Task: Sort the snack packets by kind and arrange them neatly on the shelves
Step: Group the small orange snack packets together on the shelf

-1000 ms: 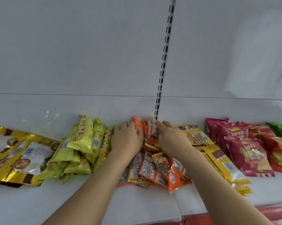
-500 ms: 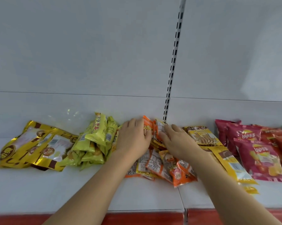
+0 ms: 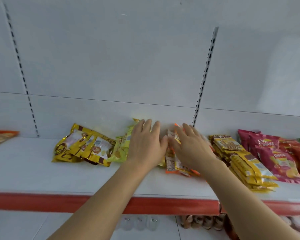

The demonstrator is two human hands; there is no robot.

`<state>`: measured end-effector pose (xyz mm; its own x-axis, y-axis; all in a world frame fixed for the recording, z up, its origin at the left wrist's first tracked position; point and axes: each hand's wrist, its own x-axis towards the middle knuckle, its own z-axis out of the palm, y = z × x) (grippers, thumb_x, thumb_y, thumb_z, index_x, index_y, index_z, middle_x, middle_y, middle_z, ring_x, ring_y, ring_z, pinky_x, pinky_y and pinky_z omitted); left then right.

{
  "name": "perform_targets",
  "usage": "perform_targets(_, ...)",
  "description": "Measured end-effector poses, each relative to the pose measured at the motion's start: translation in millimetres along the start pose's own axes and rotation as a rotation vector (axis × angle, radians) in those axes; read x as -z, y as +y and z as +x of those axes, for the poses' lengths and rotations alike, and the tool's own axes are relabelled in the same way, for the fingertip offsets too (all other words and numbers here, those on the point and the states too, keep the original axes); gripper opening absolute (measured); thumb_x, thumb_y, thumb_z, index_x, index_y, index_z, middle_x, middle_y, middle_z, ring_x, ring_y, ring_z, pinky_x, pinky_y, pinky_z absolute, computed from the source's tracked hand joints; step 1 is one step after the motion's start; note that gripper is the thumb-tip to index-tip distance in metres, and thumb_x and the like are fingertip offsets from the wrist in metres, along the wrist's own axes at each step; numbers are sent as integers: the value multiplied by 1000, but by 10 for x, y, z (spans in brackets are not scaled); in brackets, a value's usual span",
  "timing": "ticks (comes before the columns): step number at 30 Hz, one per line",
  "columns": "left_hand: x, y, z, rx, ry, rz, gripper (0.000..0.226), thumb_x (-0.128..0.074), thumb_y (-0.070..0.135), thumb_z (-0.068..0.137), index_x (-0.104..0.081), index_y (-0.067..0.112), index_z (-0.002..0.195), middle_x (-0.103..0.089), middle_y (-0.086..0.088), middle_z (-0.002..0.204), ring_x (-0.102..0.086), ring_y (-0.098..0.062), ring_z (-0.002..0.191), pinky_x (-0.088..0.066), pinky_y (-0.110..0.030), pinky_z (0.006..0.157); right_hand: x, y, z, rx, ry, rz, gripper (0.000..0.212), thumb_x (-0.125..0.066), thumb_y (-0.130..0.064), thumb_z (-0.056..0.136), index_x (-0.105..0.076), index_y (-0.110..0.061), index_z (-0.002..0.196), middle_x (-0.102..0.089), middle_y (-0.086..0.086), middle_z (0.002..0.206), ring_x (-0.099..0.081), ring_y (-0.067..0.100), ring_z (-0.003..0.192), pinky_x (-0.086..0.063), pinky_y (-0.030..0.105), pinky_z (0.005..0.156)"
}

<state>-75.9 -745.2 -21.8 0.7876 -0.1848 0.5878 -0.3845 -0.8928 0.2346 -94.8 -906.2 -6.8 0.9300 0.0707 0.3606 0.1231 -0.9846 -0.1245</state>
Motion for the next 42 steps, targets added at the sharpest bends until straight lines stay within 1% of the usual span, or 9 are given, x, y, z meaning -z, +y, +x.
perform_targets(4,410,-611,-364,24,48,34,72,-29,51,94,-59,3,138,-63,-21,134,-54,-42,130,-44,-54,111,-19,-737,-180,12,-59,15,65,-20,-58,102,-18,-24,158,-11,8,167,-4,26,154,-12,45,124)
perform_targets(6,585,-971,-573,51,43,51,72,-29,51,93,-62,3,134,-64,-21,131,-55,-44,128,-45,-55,109,-79,-1140,-270,40,-62,15,65,-22,-57,103,-16,-23,159,-9,6,167,-5,25,154,-12,45,124)
perform_targets(14,1293,-2383,-1288,271,30,175,66,-34,51,97,-57,8,142,-59,-18,142,-49,-41,136,-39,-52,114,-452,-2823,-254,278,-66,65,64,-28,-55,103,-22,-20,156,-22,6,164,-13,26,152,-20,44,122)
perform_targets(19,1657,-3279,-1572,400,-23,295,63,-41,48,106,-37,14,158,-37,-12,163,-27,-33,153,-22,-48,124,-829,-3777,-21,403,-143,84,69,-24,-57,103,-16,-19,159,-16,7,166,-6,26,154,-16,46,124)
perform_targets(25,1934,-4341,-1648,512,-53,367,62,-42,48,105,-36,15,158,-37,-10,163,-30,-31,152,-25,-46,123,-1275,-4783,468,487,-181,101,69,-26,-57,103,-16,-17,159,-19,9,164,-9,29,153,-17,46,122)
perform_targets(33,2121,-5591,-1433,540,-123,341,65,-43,49,104,-24,30,163,-43,-2,160,-39,-28,146,-32,-43,120,-1828,-5871,1273,506,-199,133,65,-37,-54,101,-28,-16,153,-36,9,154,-26,31,145,-28,47,116)
perform_targets(39,2102,-6276,-1409,479,-224,212,68,-42,48,105,-10,41,165,-45,-3,156,-43,-29,140,-38,-44,115,-2258,-6405,1641,433,-306,88,85,-48,-51,95,-6,-15,159,-21,7,162,-19,30,149,-26,50,118)
perform_targets(40,2094,-6387,-1392,462,-240,193,68,-42,48,105,-10,41,165,-46,-3,155,-44,-30,139,-39,-44,114,-2308,-6470,1680,413,-307,75,84,-50,-49,94,-6,-15,158,-21,5,162,-19,29,149,-26,49,118)
perform_targets(42,2085,-6589,-1358,417,-267,165,67,-42,47,105,-13,39,165,-49,-4,153,-45,-30,137,-40,-43,113,-2391,-6563,1727,377,-275,41,71,-51,-43,95,-21,-18,154,-33,3,156,-29,28,144,-32,46,114)
